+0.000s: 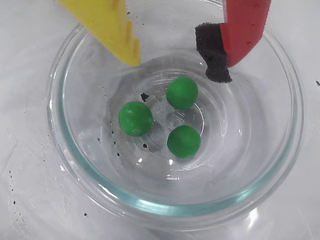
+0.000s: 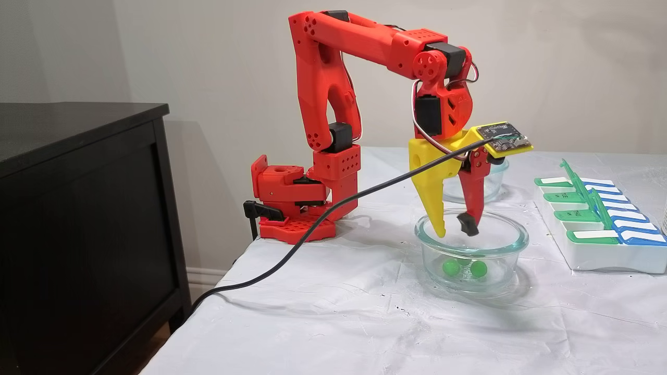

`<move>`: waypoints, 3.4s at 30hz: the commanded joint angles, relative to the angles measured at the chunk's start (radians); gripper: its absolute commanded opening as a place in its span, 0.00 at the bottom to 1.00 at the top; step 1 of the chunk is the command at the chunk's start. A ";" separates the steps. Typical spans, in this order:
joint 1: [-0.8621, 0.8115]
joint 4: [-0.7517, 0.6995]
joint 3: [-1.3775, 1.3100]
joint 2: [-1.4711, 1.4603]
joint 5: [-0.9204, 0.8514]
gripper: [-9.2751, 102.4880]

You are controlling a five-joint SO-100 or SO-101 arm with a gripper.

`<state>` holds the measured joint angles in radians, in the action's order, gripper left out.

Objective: Sort medicines into box.

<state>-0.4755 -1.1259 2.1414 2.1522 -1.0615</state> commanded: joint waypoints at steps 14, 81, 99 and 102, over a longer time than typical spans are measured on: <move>-0.011 0.044 0.023 0.063 0.123 0.31; 0.021 0.215 0.083 -0.127 0.104 0.11; 0.064 0.230 0.173 0.247 0.035 0.08; 0.080 0.221 0.172 0.336 0.038 0.08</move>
<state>-0.4142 -0.9066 2.3317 2.2964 -1.0155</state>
